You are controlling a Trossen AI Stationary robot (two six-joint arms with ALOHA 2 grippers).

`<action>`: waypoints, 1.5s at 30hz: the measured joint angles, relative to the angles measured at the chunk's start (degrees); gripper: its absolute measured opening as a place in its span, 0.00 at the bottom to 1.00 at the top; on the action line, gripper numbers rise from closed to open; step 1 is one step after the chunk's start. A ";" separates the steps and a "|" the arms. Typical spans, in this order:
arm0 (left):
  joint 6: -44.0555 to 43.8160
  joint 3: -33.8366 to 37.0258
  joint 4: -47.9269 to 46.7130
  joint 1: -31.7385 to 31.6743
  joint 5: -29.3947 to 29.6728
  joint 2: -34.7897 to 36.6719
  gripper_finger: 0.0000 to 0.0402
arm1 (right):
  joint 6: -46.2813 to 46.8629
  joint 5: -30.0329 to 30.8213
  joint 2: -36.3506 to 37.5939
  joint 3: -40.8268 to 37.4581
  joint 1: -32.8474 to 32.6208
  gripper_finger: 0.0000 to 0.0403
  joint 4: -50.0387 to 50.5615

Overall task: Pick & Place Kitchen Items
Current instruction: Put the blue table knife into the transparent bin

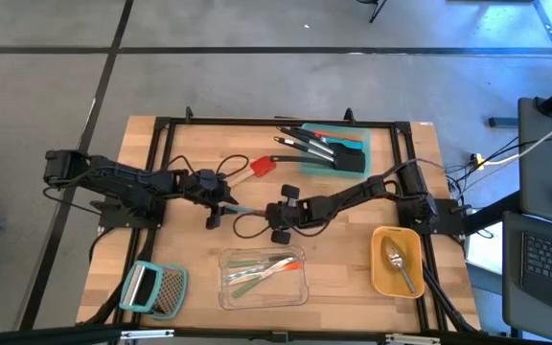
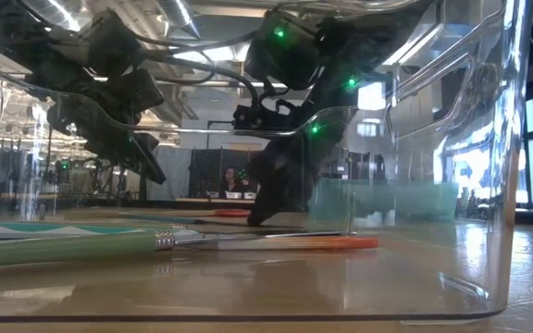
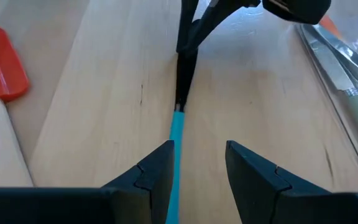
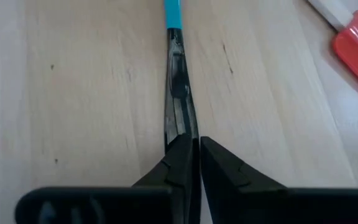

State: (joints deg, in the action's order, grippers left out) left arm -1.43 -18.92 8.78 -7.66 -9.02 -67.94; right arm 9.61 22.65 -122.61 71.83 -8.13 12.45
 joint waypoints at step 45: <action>0.65 0.02 -1.68 -0.07 5.15 -0.02 0.35 | 8.42 -24.78 0.55 0.24 5.22 0.60 -4.13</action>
State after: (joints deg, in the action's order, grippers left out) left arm -0.78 -18.90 7.10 -7.73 -3.87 -67.96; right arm 18.03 -2.13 -122.06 72.07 -2.91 8.31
